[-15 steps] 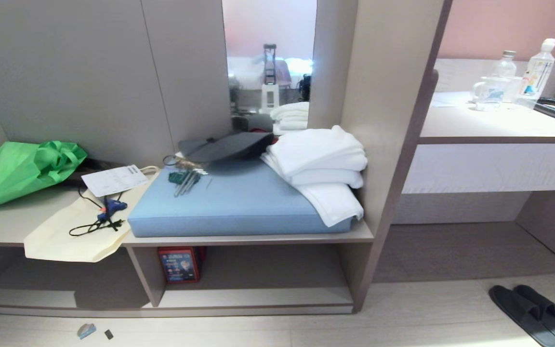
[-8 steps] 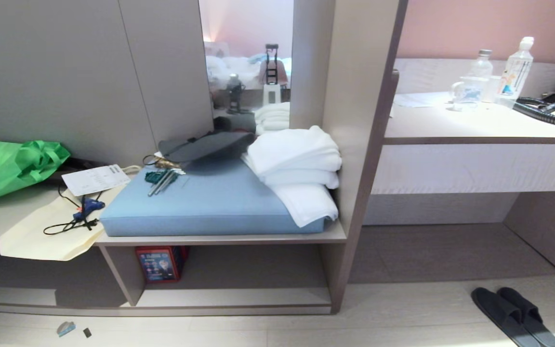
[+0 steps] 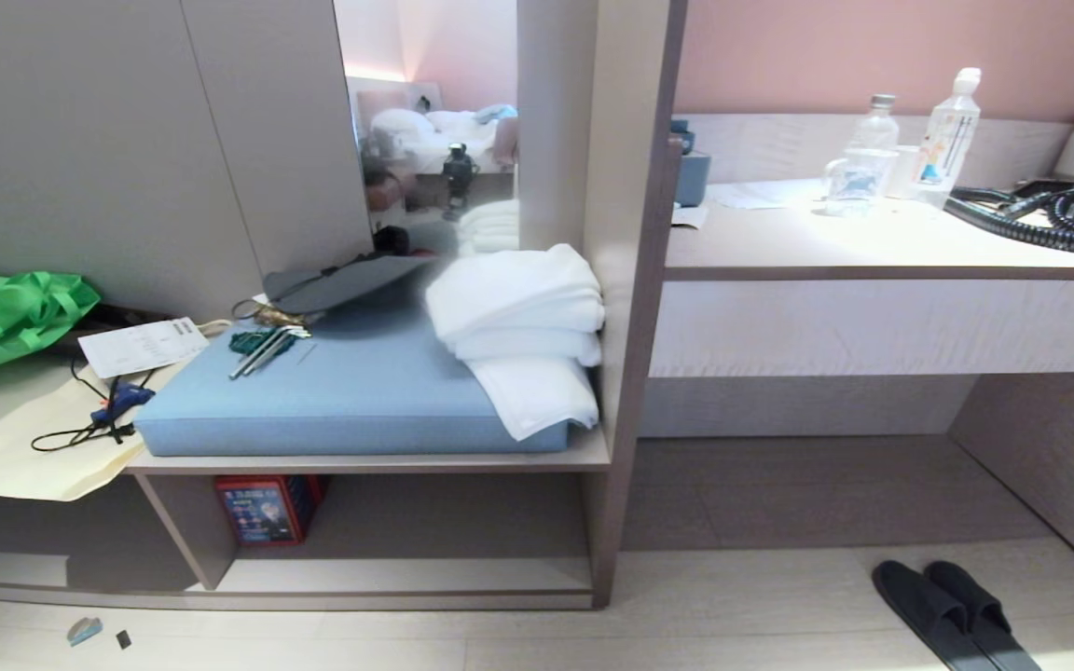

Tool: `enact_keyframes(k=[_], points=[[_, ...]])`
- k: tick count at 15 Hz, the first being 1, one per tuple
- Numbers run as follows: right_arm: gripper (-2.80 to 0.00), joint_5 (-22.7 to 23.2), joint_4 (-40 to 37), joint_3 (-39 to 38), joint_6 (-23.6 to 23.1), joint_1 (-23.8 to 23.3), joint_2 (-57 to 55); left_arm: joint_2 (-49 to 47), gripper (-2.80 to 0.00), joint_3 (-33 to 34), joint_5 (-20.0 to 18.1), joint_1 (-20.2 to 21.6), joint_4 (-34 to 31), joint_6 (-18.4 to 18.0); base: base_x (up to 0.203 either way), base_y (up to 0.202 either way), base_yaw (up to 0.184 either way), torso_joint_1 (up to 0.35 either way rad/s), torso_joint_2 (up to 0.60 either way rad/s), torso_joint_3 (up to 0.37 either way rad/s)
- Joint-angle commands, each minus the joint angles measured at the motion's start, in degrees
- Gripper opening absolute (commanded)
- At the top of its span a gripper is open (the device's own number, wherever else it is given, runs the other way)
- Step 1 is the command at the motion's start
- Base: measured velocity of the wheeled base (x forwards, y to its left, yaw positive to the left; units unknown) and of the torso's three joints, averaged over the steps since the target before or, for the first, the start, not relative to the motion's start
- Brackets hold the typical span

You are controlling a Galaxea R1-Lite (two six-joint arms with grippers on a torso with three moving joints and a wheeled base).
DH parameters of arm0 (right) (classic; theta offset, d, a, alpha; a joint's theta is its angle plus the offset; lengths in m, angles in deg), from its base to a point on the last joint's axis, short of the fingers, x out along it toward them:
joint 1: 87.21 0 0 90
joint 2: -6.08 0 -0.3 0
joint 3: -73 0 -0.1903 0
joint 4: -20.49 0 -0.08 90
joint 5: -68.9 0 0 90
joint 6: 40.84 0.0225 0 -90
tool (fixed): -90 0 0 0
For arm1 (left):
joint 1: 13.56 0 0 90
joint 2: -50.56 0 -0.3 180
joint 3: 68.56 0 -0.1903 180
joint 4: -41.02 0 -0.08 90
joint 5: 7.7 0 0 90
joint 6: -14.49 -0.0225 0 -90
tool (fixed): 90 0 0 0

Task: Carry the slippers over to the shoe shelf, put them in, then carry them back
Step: Pick up the slippers on the floor

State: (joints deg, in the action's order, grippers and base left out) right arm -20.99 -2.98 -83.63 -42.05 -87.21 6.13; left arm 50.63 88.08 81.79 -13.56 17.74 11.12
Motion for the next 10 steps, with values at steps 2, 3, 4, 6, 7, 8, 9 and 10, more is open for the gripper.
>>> enact_keyframes(k=[2,3,4,6,7,8,9,10], points=[[-2.80,0.03,0.01,0.00,-0.02,0.00,-0.05,0.01,-2.80,0.00,-0.02,0.00,0.00,-0.06,0.000,-0.200,0.004,0.007,0.00,0.004],[-2.80,-0.01,0.01,0.00,-0.02,0.00,-0.05,-0.02,-2.80,0.00,-0.02,0.00,0.00,-0.06,0.000,-0.193,0.001,-0.001,0.00,0.002],[-2.80,-0.02,0.01,0.00,-0.02,0.00,-0.05,-0.07,-2.80,0.00,-0.02,0.00,0.00,-0.15,0.000,-0.198,0.004,0.002,0.00,-0.002],[-2.80,-0.02,0.01,0.00,-0.02,0.00,-0.05,-0.07,-2.80,0.00,-0.02,0.00,0.00,-0.41,0.000,-0.197,0.003,0.004,0.00,0.006],[-2.80,0.07,0.01,0.00,-0.02,0.00,-0.05,0.00,-2.80,0.00,-0.02,0.00,0.00,-0.41,0.000,-0.194,0.000,0.007,0.00,0.004],[-2.80,-0.02,0.01,0.00,-0.02,0.00,-0.05,-0.02,-2.80,0.00,-0.02,0.00,0.00,-0.41,0.000,-0.196,0.002,-0.002,0.00,0.000],[-2.80,0.06,0.01,0.00,-0.02,0.00,-0.05,0.01,-2.80,0.00,-0.02,0.00,0.00,-0.50,0.000,-0.198,0.006,0.002,0.00,-0.002],[-2.80,-0.02,0.01,0.00,-0.02,0.00,-0.05,-0.07,-2.80,0.00,-0.02,0.00,0.00,-0.50,0.000,-0.200,0.005,0.001,0.00,0.000]])
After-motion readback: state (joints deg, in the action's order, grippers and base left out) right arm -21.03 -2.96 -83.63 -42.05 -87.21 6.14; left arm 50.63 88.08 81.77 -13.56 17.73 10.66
